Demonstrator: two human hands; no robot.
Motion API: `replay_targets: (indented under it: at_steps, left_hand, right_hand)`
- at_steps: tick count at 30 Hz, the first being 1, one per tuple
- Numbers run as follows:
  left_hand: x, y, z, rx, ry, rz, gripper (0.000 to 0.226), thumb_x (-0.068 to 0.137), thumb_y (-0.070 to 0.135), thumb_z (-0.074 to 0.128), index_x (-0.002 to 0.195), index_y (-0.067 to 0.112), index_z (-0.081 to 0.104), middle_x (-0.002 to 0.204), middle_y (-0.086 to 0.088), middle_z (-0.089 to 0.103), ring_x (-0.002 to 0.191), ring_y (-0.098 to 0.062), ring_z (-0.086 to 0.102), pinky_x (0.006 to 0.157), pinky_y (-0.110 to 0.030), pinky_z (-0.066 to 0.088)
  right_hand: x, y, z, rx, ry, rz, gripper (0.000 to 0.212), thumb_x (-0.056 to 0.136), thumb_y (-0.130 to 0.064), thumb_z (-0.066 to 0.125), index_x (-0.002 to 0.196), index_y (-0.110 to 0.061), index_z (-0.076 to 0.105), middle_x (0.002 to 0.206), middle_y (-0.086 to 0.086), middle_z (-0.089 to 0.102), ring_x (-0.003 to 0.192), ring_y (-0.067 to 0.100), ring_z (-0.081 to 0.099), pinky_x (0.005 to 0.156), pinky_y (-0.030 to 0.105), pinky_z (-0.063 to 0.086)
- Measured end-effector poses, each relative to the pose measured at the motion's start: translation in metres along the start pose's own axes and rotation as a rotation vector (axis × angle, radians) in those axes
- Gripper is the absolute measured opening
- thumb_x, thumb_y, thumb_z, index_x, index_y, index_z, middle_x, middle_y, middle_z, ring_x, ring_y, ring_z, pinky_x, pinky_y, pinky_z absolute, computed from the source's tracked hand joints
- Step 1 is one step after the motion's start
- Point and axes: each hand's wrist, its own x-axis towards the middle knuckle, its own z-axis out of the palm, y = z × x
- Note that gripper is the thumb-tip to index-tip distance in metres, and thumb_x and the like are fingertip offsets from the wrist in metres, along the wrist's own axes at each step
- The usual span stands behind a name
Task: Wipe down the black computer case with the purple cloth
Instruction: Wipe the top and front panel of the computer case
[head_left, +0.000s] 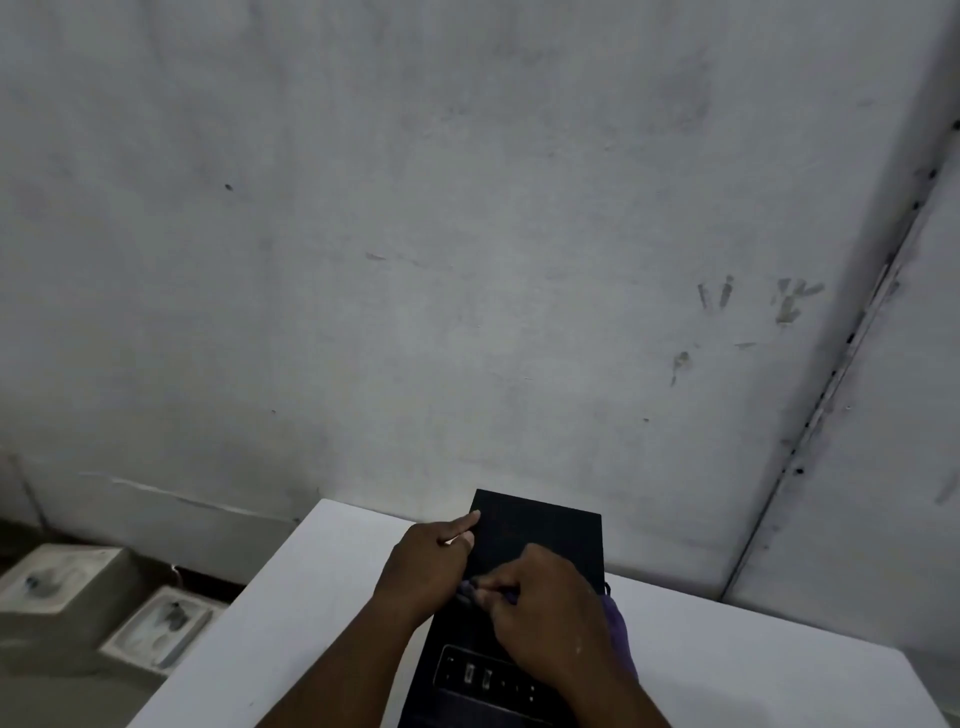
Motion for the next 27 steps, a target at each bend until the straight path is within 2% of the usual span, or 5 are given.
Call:
replay_targets:
  at_steps: [7, 12, 17, 21, 27]
  left_hand:
    - [0.001, 0.002, -0.004, 0.009, -0.024, 0.001, 0.032, 0.102, 0.032, 0.055, 0.126, 0.049, 0.068, 0.120, 0.010, 0.073, 0.100, -0.002, 0.065, 0.099, -0.029, 0.053]
    - [0.003, 0.001, -0.006, 0.001, -0.030, 0.000, 0.031, 0.101, 0.032, 0.058, 0.126, 0.047, 0.069, 0.134, 0.009, 0.068, 0.114, -0.007, 0.064, 0.105, -0.030, 0.051]
    - [0.003, 0.003, -0.007, -0.005, -0.033, 0.009, 0.031, 0.102, 0.032, 0.058, 0.129, 0.044, 0.069, 0.141, 0.007, 0.064, 0.122, -0.011, 0.062, 0.108, -0.032, 0.050]
    - [0.003, 0.003, -0.007, -0.020, -0.028, 0.005, 0.031, 0.102, 0.030, 0.060, 0.128, 0.041, 0.070, 0.142, 0.005, 0.064, 0.127, -0.013, 0.061, 0.111, -0.031, 0.048]
    - [-0.001, 0.003, -0.007, -0.034, -0.026, 0.005, 0.030, 0.102, 0.034, 0.059, 0.129, 0.045, 0.068, 0.141, 0.006, 0.065, 0.115, -0.010, 0.064, 0.102, -0.030, 0.054]
  right_hand:
    - [0.010, 0.000, -0.003, 0.009, 0.028, 0.019, 0.016, 0.094, -0.057, 0.064, 0.108, -0.060, 0.071, 0.095, -0.020, 0.060, 0.093, 0.002, 0.060, 0.082, 0.022, 0.051]
    - [-0.012, 0.004, -0.010, -0.018, -0.036, -0.024, 0.017, 0.093, -0.057, 0.065, 0.109, -0.062, 0.071, 0.091, -0.022, 0.057, 0.091, -0.004, 0.055, 0.069, 0.008, 0.033]
    - [-0.017, 0.006, -0.021, -0.015, -0.070, 0.020, 0.018, 0.089, -0.061, 0.067, 0.079, -0.076, 0.062, 0.086, -0.028, 0.057, 0.089, -0.004, 0.055, 0.072, 0.014, 0.039]
    - [-0.010, 0.007, -0.012, -0.002, 0.057, 0.067, 0.015, 0.091, -0.057, 0.067, 0.105, -0.059, 0.072, 0.088, -0.021, 0.052, 0.086, 0.002, 0.056, 0.069, 0.016, 0.040]
    - [-0.031, 0.009, -0.018, 0.004, -0.048, 0.003, 0.017, 0.092, -0.054, 0.068, 0.107, -0.054, 0.075, 0.084, -0.024, 0.052, 0.087, -0.001, 0.055, 0.075, 0.017, 0.044]
